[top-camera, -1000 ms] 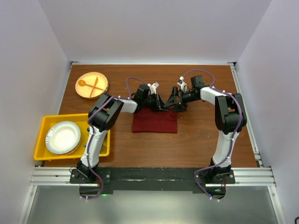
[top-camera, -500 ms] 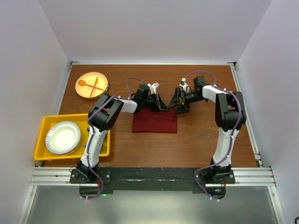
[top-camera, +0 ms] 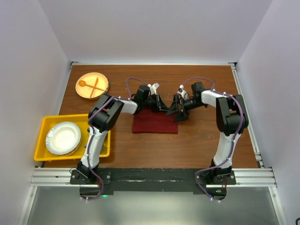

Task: Fold the napkin into a case and place the utensils inside
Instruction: Fold the lower triangle-folded napkin at the center of the board.

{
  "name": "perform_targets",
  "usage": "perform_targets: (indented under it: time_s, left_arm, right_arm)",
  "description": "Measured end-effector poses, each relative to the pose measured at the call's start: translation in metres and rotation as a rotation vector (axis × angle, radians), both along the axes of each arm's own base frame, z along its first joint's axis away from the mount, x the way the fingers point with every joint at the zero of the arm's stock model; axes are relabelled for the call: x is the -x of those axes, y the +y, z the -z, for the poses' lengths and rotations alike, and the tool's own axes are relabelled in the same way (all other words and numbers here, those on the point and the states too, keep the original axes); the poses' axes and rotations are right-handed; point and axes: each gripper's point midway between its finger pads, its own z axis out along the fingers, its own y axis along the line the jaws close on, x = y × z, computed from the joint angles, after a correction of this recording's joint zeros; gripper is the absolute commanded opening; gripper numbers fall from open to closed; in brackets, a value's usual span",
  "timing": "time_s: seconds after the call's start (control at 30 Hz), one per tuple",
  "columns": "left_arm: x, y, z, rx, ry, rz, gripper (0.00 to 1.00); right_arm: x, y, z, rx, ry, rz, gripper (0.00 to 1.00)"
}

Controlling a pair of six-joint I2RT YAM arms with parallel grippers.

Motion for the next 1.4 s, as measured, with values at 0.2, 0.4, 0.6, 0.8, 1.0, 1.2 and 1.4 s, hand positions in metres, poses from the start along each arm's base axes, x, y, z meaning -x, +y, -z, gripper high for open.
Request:
perform_targets:
  time_s: [0.2, 0.4, 0.6, 0.8, 1.0, 1.2, 1.4]
  left_arm:
    - [0.000, 0.001, 0.000, -0.001, -0.003, 0.000, 0.00]
    - [0.000, 0.001, 0.000, 0.001, -0.003, 0.002, 0.00]
    - [0.000, 0.001, 0.000, 0.002, -0.001, 0.003, 0.00]
    - [0.000, 0.001, 0.000, 0.002, -0.002, 0.003, 0.00]
    - [0.001, 0.001, -0.001, 0.014, -0.012, 0.008, 0.08]
    - [0.011, 0.013, -0.012, 0.049, -0.035, 0.024, 0.44]
    - [0.019, 0.047, -0.034, 0.073, -0.030, 0.014, 0.83]
  right_arm:
    - [0.011, -0.004, 0.015, -0.074, 0.116, 0.007, 0.95]
    - [0.008, -0.006, 0.003, -0.059, 0.103, -0.018, 0.83]
    - [-0.011, -0.002, -0.035, -0.078, -0.013, 0.000, 0.75]
    - [-0.027, -0.003, -0.025, -0.033, -0.060, 0.045, 0.70]
    - [-0.028, -0.012, 0.027, 0.072, 0.028, 0.084, 0.74]
    - [-0.029, -0.011, 0.025, 0.082, 0.045, 0.106, 0.75]
    - [-0.030, -0.011, 0.025, 0.088, 0.057, 0.126, 0.76]
